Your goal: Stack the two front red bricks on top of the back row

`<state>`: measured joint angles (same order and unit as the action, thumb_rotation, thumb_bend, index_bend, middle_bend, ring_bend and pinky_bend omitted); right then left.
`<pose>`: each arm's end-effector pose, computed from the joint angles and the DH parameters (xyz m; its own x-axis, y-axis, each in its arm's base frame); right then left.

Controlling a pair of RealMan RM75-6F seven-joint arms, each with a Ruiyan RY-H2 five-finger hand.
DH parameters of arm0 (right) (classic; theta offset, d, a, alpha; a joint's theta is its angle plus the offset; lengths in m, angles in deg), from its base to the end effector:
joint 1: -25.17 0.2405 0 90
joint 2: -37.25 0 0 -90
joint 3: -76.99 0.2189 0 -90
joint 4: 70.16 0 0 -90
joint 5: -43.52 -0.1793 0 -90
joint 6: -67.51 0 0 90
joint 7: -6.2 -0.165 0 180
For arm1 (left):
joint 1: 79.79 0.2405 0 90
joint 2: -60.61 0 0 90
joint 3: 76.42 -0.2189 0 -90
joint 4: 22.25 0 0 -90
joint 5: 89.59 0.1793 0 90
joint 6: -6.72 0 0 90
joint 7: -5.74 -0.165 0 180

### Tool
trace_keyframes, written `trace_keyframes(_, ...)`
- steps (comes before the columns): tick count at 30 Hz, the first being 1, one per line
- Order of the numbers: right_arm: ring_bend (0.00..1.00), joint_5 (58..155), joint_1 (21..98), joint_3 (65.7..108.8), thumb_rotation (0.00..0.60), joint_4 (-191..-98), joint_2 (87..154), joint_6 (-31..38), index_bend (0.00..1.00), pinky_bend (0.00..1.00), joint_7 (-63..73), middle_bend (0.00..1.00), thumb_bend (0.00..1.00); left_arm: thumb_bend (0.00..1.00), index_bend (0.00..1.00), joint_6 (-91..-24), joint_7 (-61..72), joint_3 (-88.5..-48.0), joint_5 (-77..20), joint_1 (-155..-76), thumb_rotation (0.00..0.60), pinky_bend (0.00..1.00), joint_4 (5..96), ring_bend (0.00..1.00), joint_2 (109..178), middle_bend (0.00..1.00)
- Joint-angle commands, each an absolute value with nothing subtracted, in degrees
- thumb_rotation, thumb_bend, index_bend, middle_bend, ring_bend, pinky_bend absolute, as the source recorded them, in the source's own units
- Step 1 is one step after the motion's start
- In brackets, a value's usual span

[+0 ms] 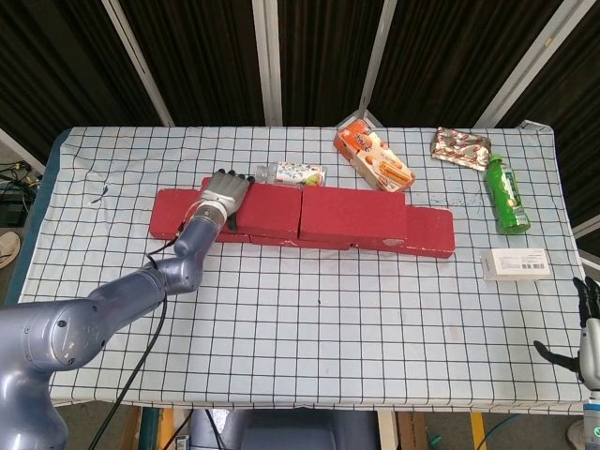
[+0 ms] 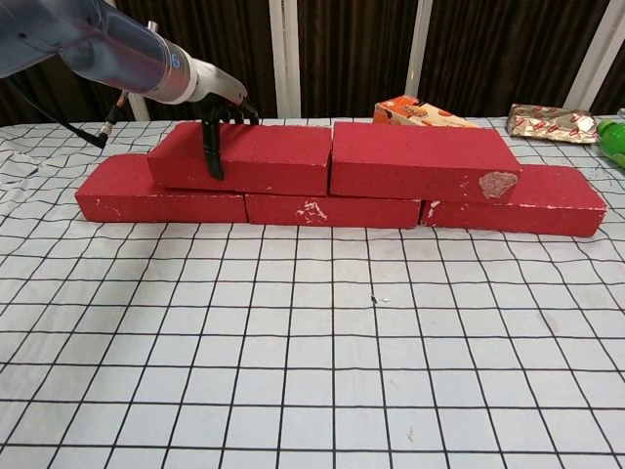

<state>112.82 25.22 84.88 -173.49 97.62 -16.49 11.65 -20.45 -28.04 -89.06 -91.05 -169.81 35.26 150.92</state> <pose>-0.2896 -0.1804 0.1964 0.3322 0.0045 0.9432 -0.8936 0.3216 0.3131 -0.0530 0.4564 0.0095 0.6827 0.4345 0.5874 0.7205 -0.2666 -0.6402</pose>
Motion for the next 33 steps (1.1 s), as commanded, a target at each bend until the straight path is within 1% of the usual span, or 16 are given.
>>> trace_keyframes(1, 0.00, 112.77, 25.21, 84.87, 0.600, -173.54, 97.58, -16.46, 0.00, 0.00, 11.68, 0.00, 0.17, 0.09, 0.13, -20.57, -28.53, -89.21, -91.76, -170.07, 0.600, 0.10, 35.35, 0.06, 150.98, 0.14)
trace_keyframes(6, 0.00, 112.71, 25.20, 84.87, 0.600, -173.65, 97.53, -16.50, 0.00, 0.00, 11.76, 0.00, 0.17, 0.05, 0.09, -20.97, -29.33, -89.27, -92.82, -170.44, 0.600, 0.09, 35.76, 0.00, 150.87, 0.08)
trace_keyframes(13, 0.00, 112.37, 25.18, 84.86, 0.600, -173.87, 97.45, -16.45, 0.00, 0.00, 12.10, 0.00, 0.17, 0.02, 0.05, -21.74, -30.50, -89.37, -93.88, -170.91, 0.600, 0.08, 36.58, 0.00, 150.60, 0.04)
trace_keyframes(24, 0.00, 111.90, 25.21, 84.87, 0.600, -174.19, 97.32, -16.35, 0.00, 0.00, 12.60, 0.00, 0.17, 0.01, 0.01, -23.27, -32.94, -89.53, -96.62, -172.18, 0.600, 0.08, 39.39, 0.00, 148.97, 0.01)
trace_keyframes(30, 0.00, 111.87, 25.22, 84.80, 0.600, -174.34, 97.25, -16.27, 0.00, 0.00, 12.73, 0.00, 0.17, 0.00, 0.00, -26.11, -34.46, -89.27, -97.98, -173.97, 0.600, 0.08, 44.97, 0.00, 144.85, 0.00)
trace_keyframes(32, 0.00, 112.10, 25.28, 84.69, 0.600, -174.31, 97.23, -16.13, 0.00, 0.00, 12.66, 0.00, 0.17, 0.00, 0.00, -27.67, -34.43, -88.82, -98.28, -174.54, 0.600, 0.08, 48.14, 0.00, 142.29, 0.00)
trace_keyframes(33, 0.00, 112.37, 25.34, 84.61, 0.600, -174.23, 97.24, -16.03, 0.00, 0.00, 12.58, 0.00, 0.17, 0.00, 0.00, -28.76, -33.97, -88.22, -98.24, -174.83, 0.600, 0.08, 51.14, 0.00, 139.73, 0.00)
